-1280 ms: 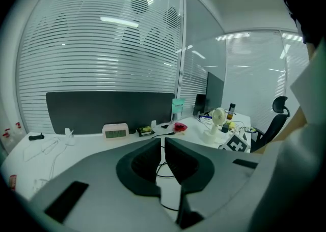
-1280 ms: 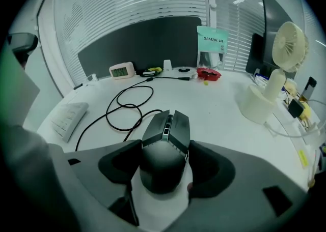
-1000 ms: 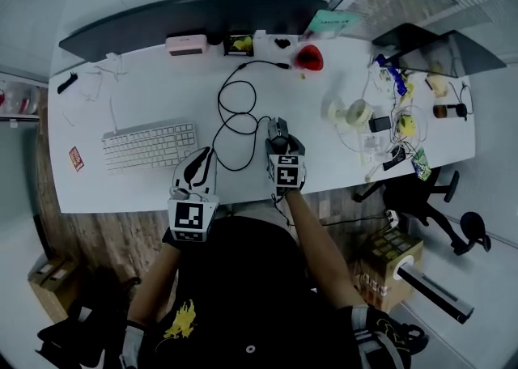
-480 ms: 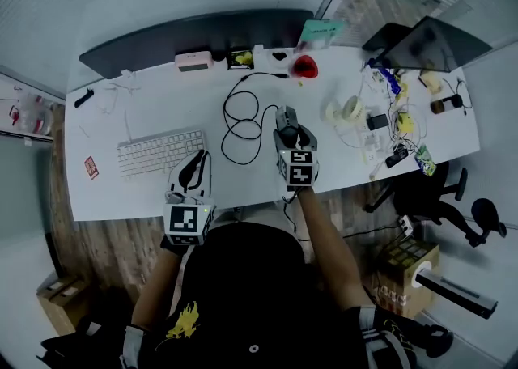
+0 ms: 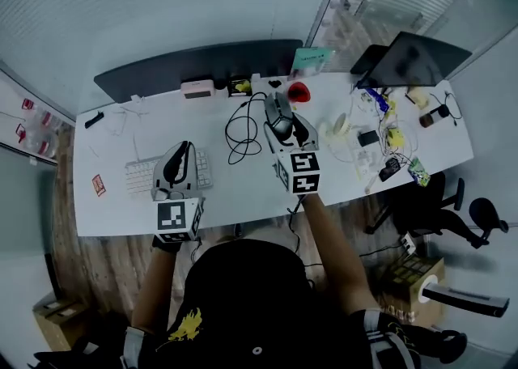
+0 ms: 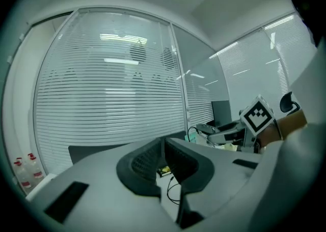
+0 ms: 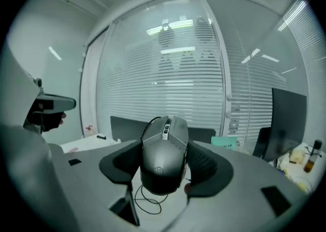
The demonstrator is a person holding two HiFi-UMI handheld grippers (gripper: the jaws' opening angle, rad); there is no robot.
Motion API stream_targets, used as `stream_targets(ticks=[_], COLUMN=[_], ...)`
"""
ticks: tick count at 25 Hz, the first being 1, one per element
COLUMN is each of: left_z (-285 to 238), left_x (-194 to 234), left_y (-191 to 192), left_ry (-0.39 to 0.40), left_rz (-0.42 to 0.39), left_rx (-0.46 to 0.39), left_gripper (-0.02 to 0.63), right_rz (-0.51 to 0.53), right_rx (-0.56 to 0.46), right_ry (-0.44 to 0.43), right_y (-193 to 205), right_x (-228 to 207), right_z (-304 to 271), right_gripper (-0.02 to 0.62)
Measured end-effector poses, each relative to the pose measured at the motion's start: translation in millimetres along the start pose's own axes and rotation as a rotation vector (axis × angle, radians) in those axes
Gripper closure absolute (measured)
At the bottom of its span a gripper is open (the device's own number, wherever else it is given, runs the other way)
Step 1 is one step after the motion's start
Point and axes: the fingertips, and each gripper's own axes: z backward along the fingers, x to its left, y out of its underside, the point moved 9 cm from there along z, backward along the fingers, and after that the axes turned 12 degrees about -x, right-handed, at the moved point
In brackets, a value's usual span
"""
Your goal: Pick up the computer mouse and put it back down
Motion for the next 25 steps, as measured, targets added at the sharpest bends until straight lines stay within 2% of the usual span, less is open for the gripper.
stream_targets(ticks=[10,14,15,18,20,25], left_z=[-3,-4,-5,-6,-5,-5], left_x=[20,21,18,16,19,24], left_y=[-51,-67,-70,-77,-80,-84], left_ry=[-0.017,-0.009,0.004,0.026,0.023,0.018], left_rz=[-0.063,-0.155,-0.156,-0.092,-0.103,-0.116], left_rx=[-0.119,-0.156,-0.166,-0.186,-0.193,-0.219], left_gripper=[0.572,0.574,0.574,0.574,0.574,0.574], right_rz=[0.141,0.115,0.096,0.087,0.088,0.077], right_rx=[-0.241,-0.309,-0.330,-0.399,-0.426,-0.441], right_ry=[-0.042,-0.076,-0.088,-0.106,-0.113,-0.114], right_y=[-124,-164,-176,-213,-229,-239], right_x=[6,3,1,-5,-6,-5], right_z=[6,15,18,29,32,35], right_gripper=[0.304,0.304,0.304,0.304,0.304,0.304])
